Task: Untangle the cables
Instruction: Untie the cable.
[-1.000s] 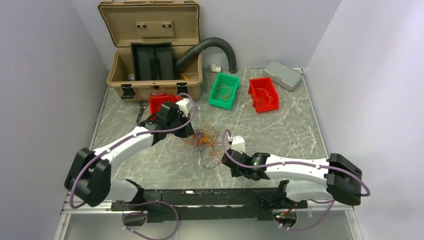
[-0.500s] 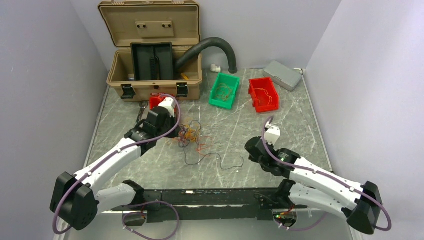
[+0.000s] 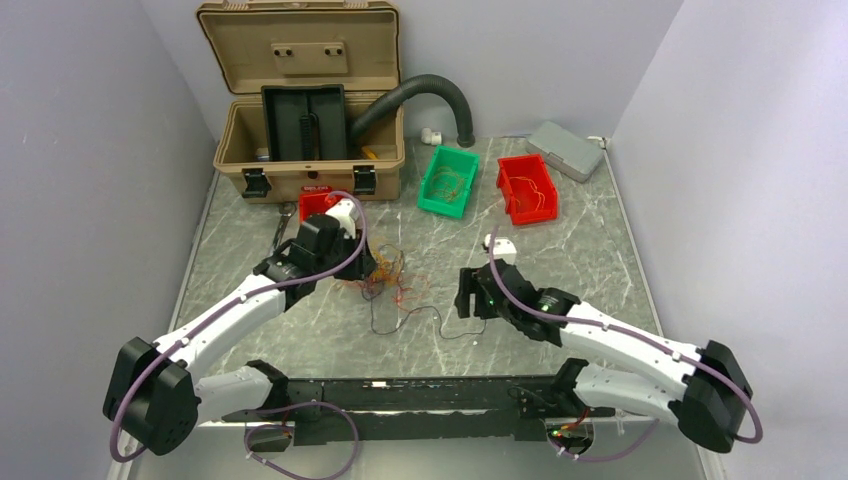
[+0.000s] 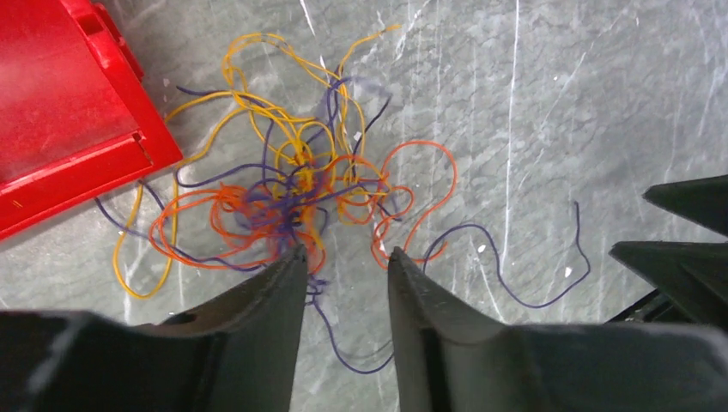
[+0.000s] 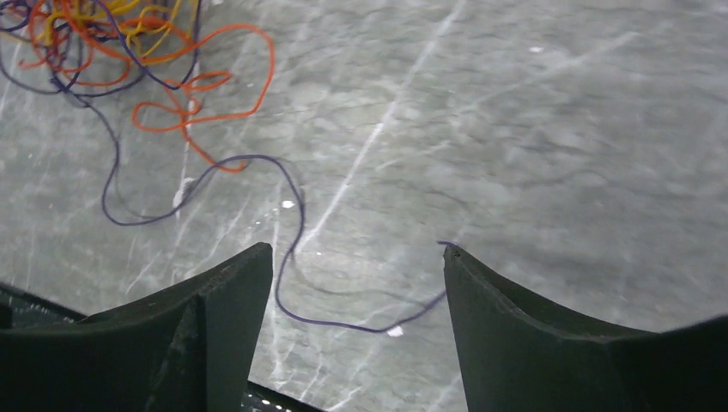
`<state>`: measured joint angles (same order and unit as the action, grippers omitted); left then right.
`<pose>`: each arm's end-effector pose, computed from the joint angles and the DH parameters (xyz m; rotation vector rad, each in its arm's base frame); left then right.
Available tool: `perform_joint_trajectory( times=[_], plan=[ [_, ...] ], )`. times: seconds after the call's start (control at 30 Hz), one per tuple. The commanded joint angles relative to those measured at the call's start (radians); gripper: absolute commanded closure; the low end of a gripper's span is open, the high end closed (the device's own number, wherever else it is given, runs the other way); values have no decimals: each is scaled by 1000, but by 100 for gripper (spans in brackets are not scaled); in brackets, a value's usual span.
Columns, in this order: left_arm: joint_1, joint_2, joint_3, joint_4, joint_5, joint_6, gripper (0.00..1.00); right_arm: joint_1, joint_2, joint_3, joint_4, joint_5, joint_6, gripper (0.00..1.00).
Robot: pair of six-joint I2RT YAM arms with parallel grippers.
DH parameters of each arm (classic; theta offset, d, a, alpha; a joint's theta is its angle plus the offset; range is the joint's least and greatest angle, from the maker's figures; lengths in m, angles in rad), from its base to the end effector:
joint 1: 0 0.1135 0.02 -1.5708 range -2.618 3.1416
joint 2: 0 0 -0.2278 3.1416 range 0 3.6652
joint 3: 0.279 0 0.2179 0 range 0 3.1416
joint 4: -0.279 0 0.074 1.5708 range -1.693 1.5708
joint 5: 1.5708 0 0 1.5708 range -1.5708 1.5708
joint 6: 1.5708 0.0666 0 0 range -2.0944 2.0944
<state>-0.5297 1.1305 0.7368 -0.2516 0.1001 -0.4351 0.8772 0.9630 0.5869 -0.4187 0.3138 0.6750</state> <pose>0.2136 -0.1328 0.2103 0.1653 2.2831 -0.6312 0.1456 0.1429 0.1813 -0.0859 2.3513 0.4072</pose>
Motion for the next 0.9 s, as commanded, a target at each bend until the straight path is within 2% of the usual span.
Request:
perform_joint_trajectory(
  times=[0.0, 0.07, 0.2, 0.37, 0.53, 0.7, 0.87],
  plan=[
    [1, -10, 17, -27, -31, 8, 45, -6, 85, 45, 186, -130, -77, 23],
    [0, -27, 22, -41, -53, 21, 32, -6, 122, 47, 228, -157, -78, 22],
    [-1, -22, 47, -53, -47, 52, 23, -9, 191, 54, 308, -180, -84, 22],
    [-1, 90, 93, -41, -1, 49, 23, -20, 325, 103, 410, -202, -62, 24],
    [0, 183, 120, -41, 9, 18, 25, -52, 464, 137, 516, -207, 39, 30],
    [1, 177, 61, 2, 5, -13, 25, -85, 579, 128, 660, -248, 121, 36],
    [1, 144, -5, 41, 6, -24, 25, -85, 695, 176, 699, -286, 117, 39]
  ],
)
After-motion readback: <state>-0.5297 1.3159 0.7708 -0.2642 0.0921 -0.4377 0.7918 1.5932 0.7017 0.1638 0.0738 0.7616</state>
